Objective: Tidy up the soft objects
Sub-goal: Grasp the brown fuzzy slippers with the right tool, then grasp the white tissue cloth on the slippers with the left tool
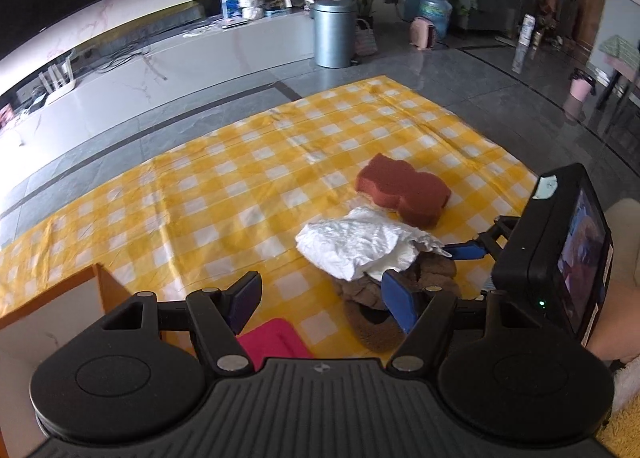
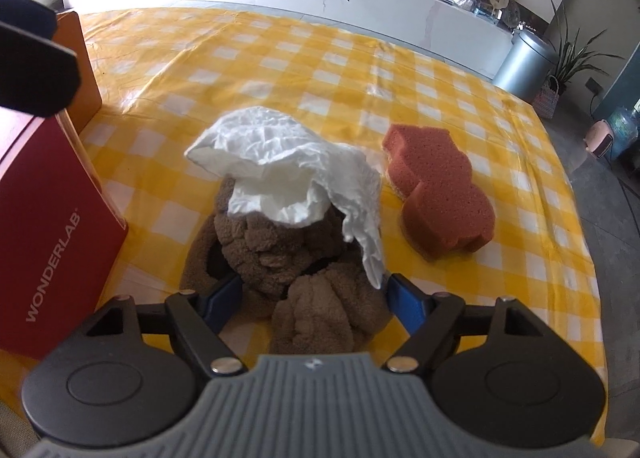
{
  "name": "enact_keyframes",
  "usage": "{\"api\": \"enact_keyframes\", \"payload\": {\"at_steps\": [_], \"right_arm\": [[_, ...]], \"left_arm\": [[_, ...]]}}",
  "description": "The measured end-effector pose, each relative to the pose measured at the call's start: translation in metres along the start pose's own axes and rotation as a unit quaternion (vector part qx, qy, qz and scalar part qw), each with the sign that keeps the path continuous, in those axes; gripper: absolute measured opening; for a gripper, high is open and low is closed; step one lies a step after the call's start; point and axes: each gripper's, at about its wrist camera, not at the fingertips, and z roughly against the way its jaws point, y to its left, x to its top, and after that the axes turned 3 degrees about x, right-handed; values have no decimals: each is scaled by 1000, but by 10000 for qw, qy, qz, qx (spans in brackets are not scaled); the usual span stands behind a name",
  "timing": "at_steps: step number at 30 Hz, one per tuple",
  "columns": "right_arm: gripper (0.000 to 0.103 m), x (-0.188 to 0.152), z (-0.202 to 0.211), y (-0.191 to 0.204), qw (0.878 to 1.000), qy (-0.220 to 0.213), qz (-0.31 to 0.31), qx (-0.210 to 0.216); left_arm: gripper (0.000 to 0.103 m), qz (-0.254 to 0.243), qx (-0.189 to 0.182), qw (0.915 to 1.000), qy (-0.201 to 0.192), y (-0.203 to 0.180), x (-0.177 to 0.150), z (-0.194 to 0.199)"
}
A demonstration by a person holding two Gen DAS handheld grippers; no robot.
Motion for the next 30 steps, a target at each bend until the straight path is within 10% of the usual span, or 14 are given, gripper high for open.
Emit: {"api": "enact_keyframes", "payload": {"at_steps": [5,16,30], "right_arm": [[79,-2,0,-5,9997,-18,-248,32],[82,-11,-2,-16,9979,26,-628,174],[82,-9,-8,-12,9982,102,-527,252]], "left_arm": [[79,-848,202,9962,-70,-19,15,-21],[85,-1123,-685,9913,72,-27,34,-74],[92,-1617,-827,9813,635,-45,27,-117]]}}
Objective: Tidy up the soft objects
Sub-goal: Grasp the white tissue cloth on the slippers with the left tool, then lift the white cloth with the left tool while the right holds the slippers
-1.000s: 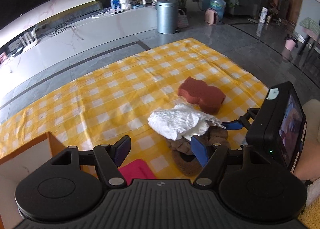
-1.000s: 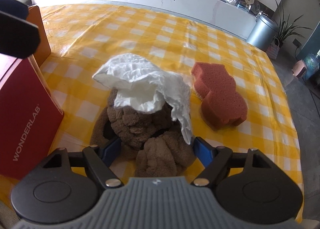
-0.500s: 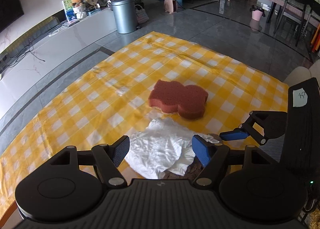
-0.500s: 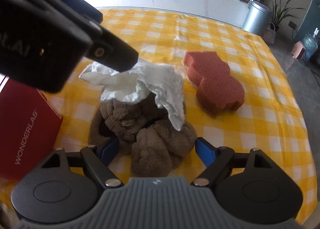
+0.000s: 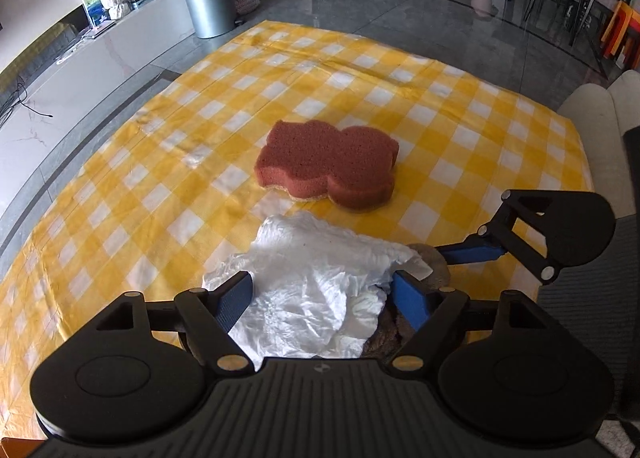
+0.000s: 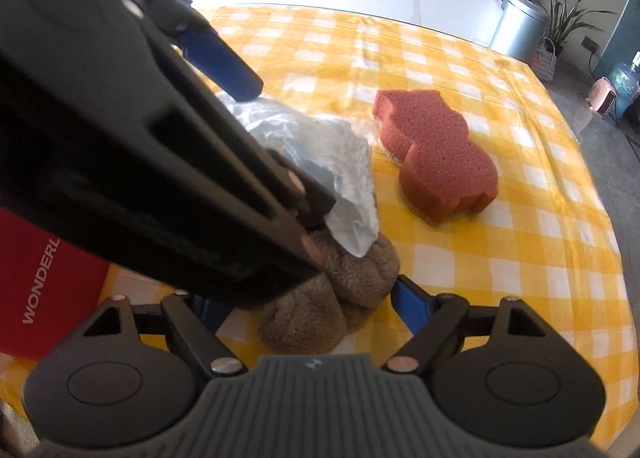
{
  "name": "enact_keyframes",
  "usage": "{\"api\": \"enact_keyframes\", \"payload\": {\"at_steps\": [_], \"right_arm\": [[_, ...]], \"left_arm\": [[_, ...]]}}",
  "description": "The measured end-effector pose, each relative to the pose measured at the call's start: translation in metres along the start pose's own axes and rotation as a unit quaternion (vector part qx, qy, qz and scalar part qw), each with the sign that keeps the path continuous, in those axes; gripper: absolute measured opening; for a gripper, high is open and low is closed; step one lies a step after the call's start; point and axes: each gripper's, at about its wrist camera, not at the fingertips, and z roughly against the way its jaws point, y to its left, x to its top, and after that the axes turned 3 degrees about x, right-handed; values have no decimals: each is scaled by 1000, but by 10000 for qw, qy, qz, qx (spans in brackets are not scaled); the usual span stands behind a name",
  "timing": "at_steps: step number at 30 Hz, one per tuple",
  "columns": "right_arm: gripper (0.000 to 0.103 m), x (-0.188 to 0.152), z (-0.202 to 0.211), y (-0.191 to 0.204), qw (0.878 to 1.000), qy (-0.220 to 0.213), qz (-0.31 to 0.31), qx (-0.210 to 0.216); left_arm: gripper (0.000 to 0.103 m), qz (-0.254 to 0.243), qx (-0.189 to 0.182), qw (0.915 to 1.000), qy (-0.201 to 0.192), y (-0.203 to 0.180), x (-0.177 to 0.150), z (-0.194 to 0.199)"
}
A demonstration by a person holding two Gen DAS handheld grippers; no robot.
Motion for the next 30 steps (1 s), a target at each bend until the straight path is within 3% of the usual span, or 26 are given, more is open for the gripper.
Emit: {"api": "enact_keyframes", "payload": {"at_steps": [1,5,7,13,18,23,25,30], "right_arm": [[82,0,0,0,10000,0,10,2],[82,-1,-1,0,10000,15,-13,22],[82,0,-1,-1,10000,26,2,21],[82,0,-3,-2,10000,74,58,21],[82,1,1,-2,9999,31,118,-53],[95,-1,14,-7,9993,-347,135,-60],[96,-1,17,-8,9982,-551,221,-109],[96,3,5,8,9958,-467,771,-142]], "left_arm": [[77,-32,37,10000,21,-1,-2,-3],[42,134,61,9998,126,-3,-2,-2],[17,180,123,9997,102,-4,-1,4],[14,869,446,9948,-274,12,-3,29],[14,986,658,9904,-709,19,-16,61],[14,1300,482,9833,-1176,32,-27,95],[14,1446,375,9804,-1284,36,-27,105],[14,1677,315,9740,-1489,39,-27,122]]}}
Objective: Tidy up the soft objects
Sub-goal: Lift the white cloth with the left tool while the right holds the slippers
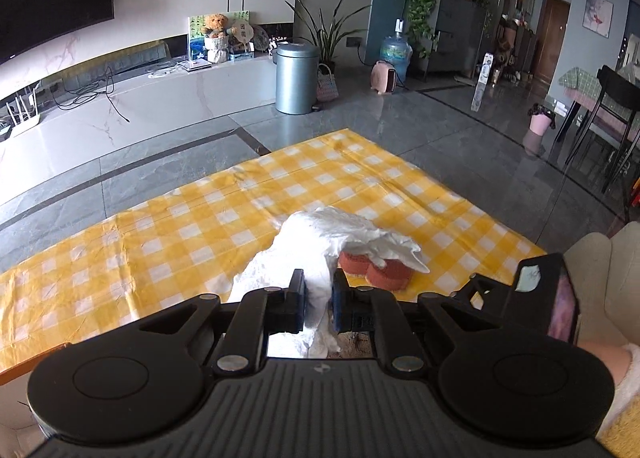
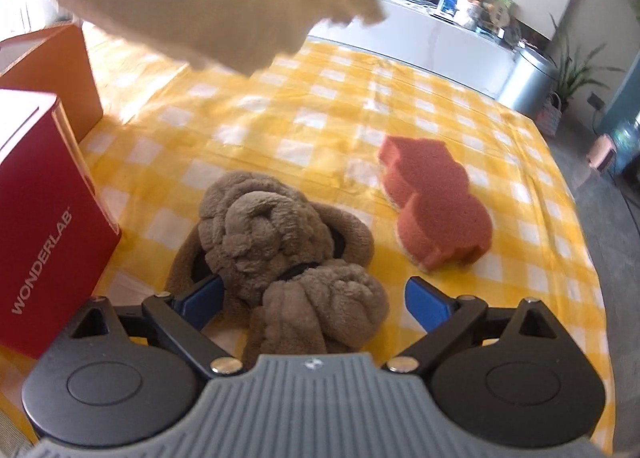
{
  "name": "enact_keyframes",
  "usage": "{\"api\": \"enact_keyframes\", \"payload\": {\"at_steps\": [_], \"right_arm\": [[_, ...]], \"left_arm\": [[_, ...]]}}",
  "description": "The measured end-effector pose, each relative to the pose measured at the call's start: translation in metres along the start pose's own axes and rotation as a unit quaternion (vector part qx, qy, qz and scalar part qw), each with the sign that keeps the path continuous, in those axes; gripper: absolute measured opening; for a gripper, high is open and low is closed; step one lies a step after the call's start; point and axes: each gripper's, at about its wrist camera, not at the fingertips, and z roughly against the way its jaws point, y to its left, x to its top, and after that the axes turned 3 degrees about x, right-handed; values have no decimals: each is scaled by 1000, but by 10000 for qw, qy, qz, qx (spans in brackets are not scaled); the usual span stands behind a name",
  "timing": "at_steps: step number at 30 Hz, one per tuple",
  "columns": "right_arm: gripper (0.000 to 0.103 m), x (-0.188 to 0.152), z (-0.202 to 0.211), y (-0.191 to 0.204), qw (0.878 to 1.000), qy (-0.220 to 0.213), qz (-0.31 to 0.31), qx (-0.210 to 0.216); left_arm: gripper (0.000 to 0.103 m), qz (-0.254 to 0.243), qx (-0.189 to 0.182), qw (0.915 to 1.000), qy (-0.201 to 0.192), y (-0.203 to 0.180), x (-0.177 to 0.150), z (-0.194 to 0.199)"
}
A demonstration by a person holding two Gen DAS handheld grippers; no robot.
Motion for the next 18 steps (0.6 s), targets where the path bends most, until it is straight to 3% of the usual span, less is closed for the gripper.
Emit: {"api": "enact_keyframes", "payload": {"at_steps": [5,8,12,18], "right_arm": [[94,4,-6,21,9966,-104,816,70],[88,5,-11,18,9978,133,644,63],[69,6,-9,10,9992,155,343,102],[61,6,-2,0,9996,116,-152,217]], "left_arm": [[14,-88,7,10000,-42,-4,-2,16],[14,-22,45,10000,-29,-3,-6,25],[14,32,35,9999,-110,0,-10,35],[14,253,43,9994,-215,6,-16,48]]}}
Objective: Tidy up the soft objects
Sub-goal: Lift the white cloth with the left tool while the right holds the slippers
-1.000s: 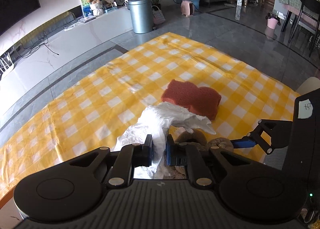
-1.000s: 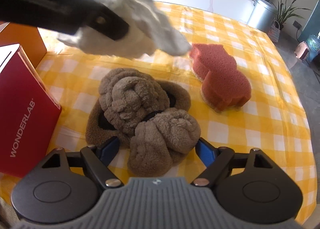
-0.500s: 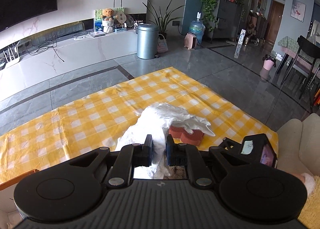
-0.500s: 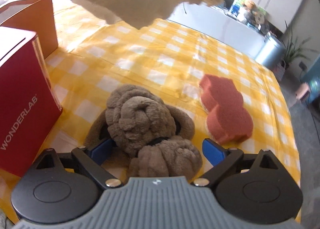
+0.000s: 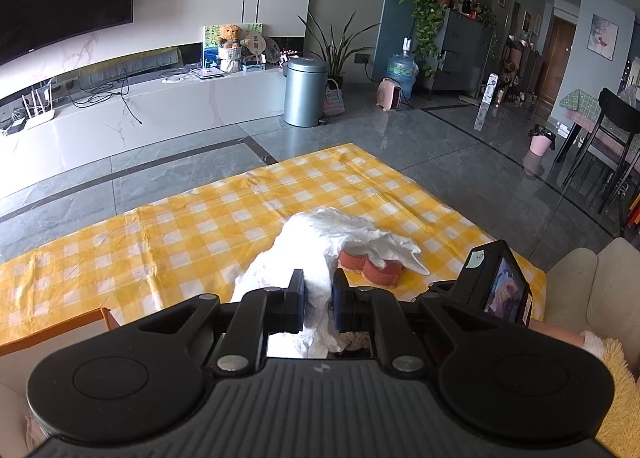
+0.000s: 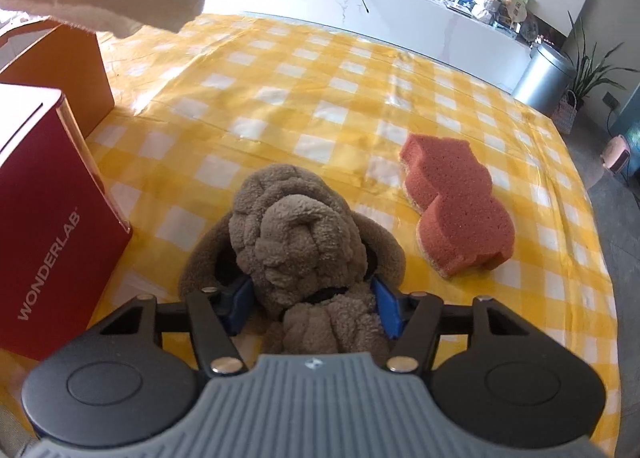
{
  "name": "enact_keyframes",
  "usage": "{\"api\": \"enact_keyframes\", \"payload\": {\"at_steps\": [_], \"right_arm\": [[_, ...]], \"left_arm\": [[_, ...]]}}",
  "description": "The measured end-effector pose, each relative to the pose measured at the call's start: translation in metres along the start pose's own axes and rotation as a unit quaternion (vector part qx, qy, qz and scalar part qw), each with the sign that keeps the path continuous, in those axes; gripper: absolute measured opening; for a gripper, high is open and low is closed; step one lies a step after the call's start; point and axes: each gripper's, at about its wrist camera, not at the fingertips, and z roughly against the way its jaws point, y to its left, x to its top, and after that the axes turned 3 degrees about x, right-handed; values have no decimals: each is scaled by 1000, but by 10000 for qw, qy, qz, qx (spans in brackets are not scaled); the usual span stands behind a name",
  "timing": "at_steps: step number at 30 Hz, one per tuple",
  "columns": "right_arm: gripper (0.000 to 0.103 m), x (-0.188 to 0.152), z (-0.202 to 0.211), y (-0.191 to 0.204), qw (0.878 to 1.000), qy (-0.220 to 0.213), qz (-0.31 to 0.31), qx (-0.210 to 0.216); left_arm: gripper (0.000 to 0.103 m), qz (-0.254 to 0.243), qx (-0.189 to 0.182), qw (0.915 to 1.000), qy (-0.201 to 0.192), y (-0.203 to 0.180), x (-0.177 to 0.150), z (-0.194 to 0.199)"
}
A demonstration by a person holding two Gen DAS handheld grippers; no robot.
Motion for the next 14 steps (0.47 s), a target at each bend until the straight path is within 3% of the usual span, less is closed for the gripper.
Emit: {"api": "enact_keyframes", "payload": {"at_steps": [6,14], "right_arm": [[61,2,23,-7,9986,-443,-285,40],[61,13,61,-4,9902,-1241,-598,247]], "left_arm": [[14,295,-28,9995,-135,13,-4,15],[14,549,93,9940,-938,36,-31,59]]}}
